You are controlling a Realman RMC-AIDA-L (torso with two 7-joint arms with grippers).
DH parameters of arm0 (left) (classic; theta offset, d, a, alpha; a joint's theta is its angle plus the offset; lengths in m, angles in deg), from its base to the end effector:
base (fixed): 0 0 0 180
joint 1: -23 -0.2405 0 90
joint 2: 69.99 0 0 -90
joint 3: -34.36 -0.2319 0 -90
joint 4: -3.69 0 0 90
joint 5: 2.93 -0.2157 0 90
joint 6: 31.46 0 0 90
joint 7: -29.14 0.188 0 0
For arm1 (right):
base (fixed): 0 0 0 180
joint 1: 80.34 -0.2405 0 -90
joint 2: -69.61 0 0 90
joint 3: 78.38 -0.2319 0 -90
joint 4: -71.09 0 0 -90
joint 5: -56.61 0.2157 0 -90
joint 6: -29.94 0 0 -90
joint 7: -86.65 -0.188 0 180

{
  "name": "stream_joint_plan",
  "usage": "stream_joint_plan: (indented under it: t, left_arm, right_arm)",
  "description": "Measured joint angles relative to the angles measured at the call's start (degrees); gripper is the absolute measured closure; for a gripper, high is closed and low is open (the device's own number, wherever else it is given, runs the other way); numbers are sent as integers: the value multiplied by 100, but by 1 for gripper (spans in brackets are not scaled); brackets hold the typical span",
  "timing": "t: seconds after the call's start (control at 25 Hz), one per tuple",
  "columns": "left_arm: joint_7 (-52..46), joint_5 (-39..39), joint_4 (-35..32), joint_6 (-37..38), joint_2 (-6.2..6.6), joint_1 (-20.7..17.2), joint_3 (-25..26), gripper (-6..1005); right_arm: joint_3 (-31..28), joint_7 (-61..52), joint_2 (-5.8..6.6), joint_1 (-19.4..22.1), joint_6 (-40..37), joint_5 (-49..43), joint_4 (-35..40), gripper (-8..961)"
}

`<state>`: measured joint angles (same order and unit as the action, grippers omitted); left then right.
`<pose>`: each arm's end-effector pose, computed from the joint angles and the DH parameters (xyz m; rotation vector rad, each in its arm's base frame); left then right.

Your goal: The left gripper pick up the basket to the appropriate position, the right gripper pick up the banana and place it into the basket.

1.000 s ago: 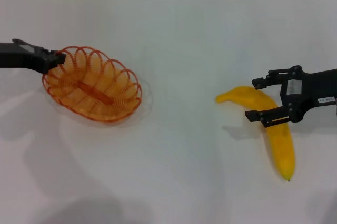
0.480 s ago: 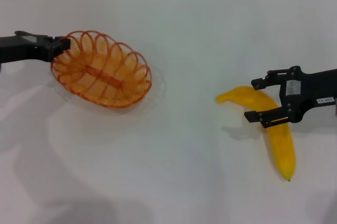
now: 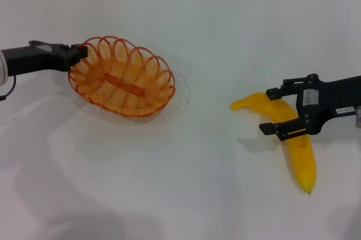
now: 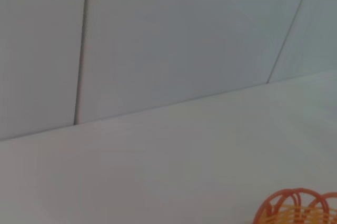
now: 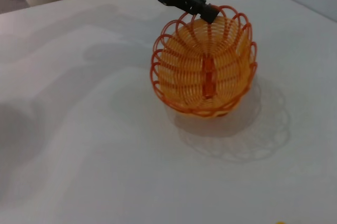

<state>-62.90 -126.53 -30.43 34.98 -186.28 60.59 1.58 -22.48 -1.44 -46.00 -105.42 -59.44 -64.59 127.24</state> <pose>-0.2700 0.4176 0.0012 -2.3687 -0.9043 -0.4280 0.2475 0.3311 -0.0032 -2.8819 0.4529 0.1817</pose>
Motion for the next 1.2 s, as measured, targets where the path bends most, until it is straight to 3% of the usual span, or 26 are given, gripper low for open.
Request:
stream_joint_plan:
  t: [1.2]
  left_arm:
    - [517, 1023, 902, -300, -20, -76, -3, 914]
  right_arm:
    - [-73, 83, -13, -295, 0, 0, -284, 91]
